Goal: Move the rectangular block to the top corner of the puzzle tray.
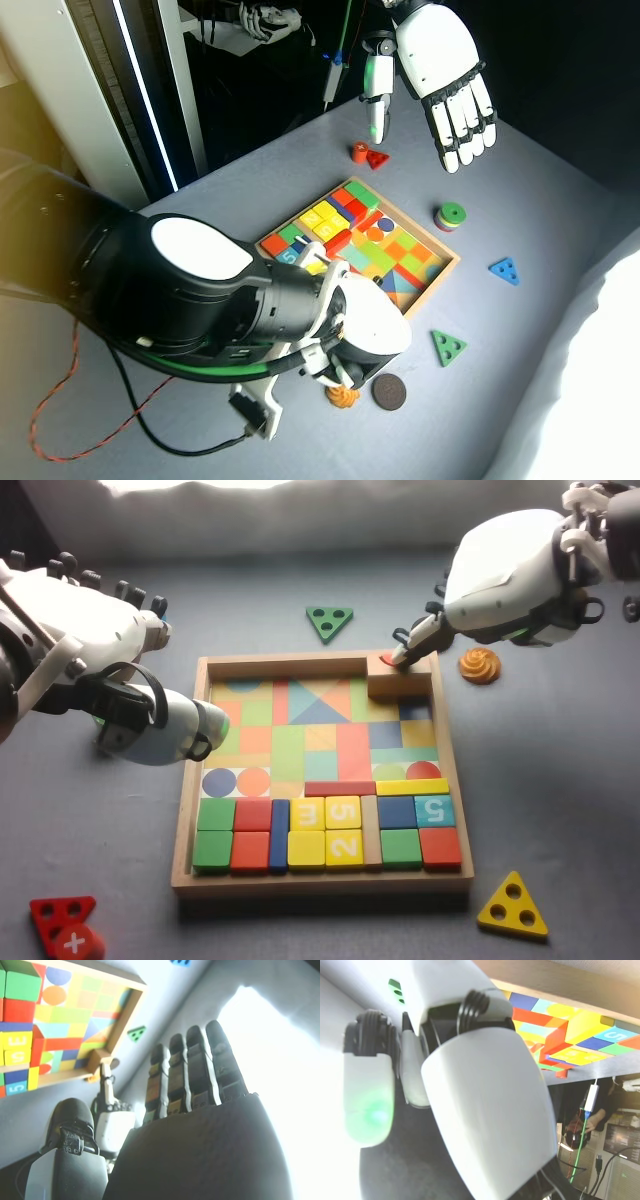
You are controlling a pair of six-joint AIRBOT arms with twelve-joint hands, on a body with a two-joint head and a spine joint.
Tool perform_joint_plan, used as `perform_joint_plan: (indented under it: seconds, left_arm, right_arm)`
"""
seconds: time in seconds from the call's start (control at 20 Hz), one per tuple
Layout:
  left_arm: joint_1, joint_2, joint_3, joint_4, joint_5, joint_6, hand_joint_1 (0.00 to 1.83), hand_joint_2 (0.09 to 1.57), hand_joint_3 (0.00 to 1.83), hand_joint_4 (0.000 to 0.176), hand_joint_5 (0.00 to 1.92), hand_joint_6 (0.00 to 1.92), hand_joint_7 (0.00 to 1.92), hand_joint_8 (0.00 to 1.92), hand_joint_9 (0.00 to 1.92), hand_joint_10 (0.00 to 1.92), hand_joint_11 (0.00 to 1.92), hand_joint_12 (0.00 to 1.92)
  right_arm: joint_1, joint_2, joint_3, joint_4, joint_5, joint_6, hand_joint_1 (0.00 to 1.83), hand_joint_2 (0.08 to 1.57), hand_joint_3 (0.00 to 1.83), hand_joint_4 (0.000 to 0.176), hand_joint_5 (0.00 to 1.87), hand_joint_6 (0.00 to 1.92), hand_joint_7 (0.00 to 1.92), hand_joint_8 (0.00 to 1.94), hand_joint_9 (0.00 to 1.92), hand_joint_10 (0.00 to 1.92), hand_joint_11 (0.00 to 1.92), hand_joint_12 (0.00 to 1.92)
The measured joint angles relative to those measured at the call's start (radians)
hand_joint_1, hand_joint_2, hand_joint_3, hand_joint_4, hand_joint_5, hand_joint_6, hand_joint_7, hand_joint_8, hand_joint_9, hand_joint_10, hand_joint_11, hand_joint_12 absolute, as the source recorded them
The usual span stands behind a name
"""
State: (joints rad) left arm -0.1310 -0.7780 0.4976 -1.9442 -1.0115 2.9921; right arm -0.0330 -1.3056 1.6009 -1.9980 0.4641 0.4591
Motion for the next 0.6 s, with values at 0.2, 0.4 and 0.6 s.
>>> perform_joint_plan:
  seconds: [0.2, 0.4, 0.6]
  left_arm:
    - [0.0, 0.0, 0.0, 0.0, 0.002, 0.0, 0.0, 1.21, 0.0, 0.0, 0.17, 0.0, 0.19, 0.0, 0.16, 0.0, 0.01, 0.22]
    - [0.0, 0.0, 0.0, 0.0, 0.001, 0.0, 0.0, 1.21, 0.0, 0.0, 0.16, 0.0, 0.17, 0.0, 0.14, 0.0, 0.0, 0.21]
    - [0.0, 0.0, 0.0, 0.0, 0.001, 0.0, 0.0, 1.21, 0.0, 0.0, 0.18, 0.0, 0.2, 0.0, 0.16, 0.0, 0.0, 0.25]
  right_arm:
    - [-0.003, 0.003, 0.001, -0.001, 0.0, 0.0, 1.78, 1.01, 0.37, 0.0, 0.44, 0.03, 1.47, 1.94, 1.72, 1.92, 1.9, 1.92]
    - [0.0, -0.005, 0.001, -0.002, 0.0, -0.001, 1.76, 1.03, 0.37, 0.0, 0.42, 0.02, 1.39, 1.94, 1.69, 1.92, 1.88, 1.92]
    - [0.018, -0.019, 0.001, -0.008, 0.001, -0.017, 1.76, 1.03, 0.36, 0.0, 0.43, 0.01, 1.41, 1.94, 1.71, 1.92, 1.89, 1.92]
